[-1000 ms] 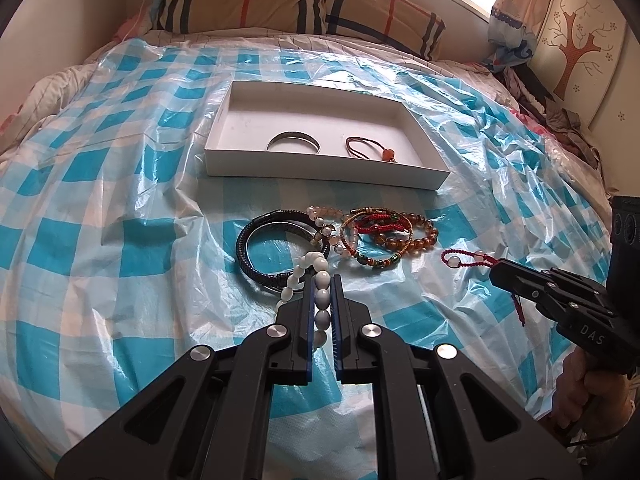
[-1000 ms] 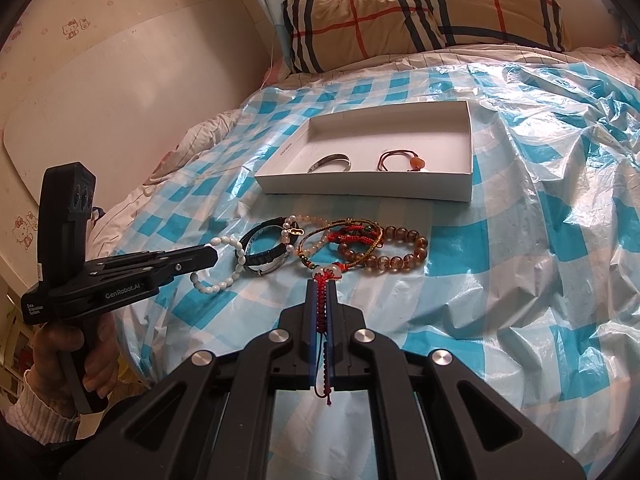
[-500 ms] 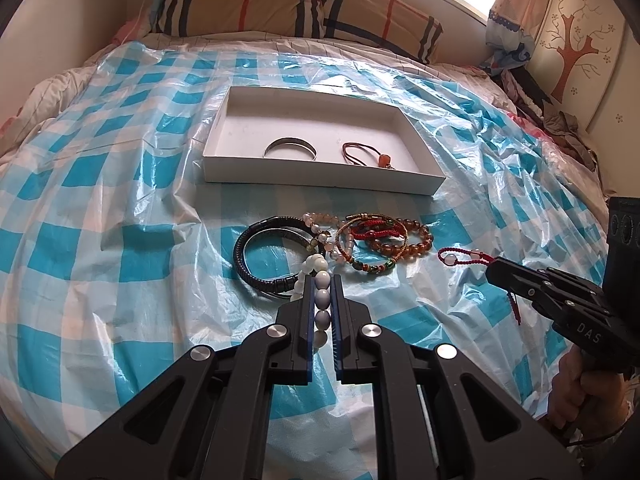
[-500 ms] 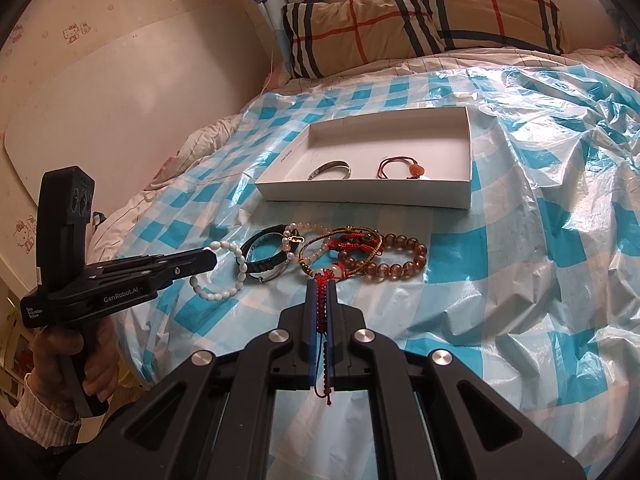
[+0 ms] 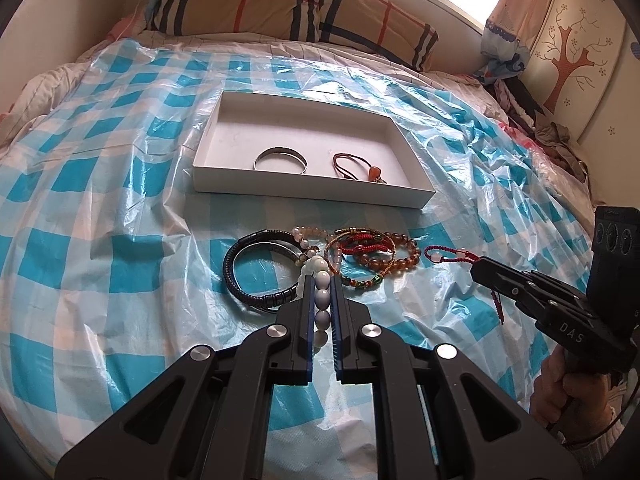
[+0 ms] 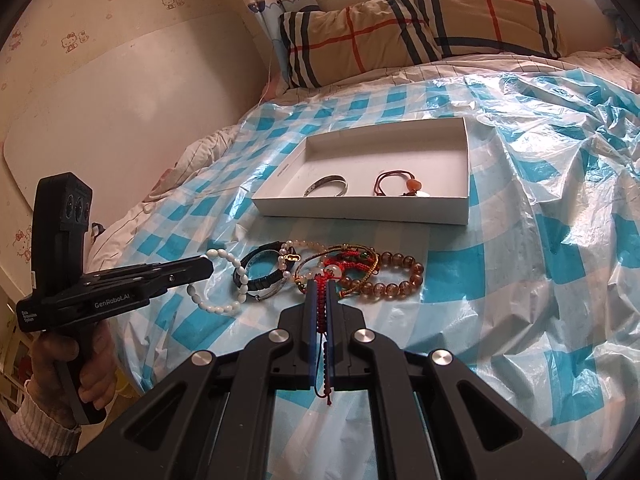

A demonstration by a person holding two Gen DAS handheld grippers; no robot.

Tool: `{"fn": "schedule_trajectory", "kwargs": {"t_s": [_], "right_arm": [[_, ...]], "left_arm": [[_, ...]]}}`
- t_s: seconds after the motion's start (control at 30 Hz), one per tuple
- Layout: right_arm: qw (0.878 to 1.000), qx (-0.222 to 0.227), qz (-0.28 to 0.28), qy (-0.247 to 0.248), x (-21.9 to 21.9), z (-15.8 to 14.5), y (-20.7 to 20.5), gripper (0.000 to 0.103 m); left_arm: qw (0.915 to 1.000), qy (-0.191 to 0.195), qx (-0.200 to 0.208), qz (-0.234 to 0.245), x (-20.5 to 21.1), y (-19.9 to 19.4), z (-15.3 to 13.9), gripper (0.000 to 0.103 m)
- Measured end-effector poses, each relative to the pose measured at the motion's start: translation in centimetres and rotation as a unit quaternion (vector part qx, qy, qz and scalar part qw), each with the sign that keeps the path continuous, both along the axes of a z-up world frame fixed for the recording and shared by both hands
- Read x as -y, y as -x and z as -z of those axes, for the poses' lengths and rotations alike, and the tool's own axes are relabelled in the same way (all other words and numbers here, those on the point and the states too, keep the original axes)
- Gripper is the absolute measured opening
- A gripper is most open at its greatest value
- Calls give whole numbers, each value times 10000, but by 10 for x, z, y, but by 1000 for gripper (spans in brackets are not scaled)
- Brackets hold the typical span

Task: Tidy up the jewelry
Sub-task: 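Carry both bracelets into the white tray and open both tools to release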

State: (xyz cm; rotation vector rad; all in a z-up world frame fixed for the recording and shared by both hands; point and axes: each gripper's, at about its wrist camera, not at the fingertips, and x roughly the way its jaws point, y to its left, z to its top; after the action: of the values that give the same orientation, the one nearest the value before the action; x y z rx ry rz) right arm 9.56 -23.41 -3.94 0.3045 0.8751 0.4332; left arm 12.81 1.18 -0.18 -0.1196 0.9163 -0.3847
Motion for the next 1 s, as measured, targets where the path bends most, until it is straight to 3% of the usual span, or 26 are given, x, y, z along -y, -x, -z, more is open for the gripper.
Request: {"fn": "schedule_trajectory", "kwargs": {"t_s": [0.53,1.0], "right_arm": [[9994,338,110,-53,2,-7,-41,5],[9973,668,210,229,-3,4,-117,5]], "left_arm": [[9997,117,175,145,16,-40,-18,7],[9986,214,435,212,46,-122,-21,7]]}}
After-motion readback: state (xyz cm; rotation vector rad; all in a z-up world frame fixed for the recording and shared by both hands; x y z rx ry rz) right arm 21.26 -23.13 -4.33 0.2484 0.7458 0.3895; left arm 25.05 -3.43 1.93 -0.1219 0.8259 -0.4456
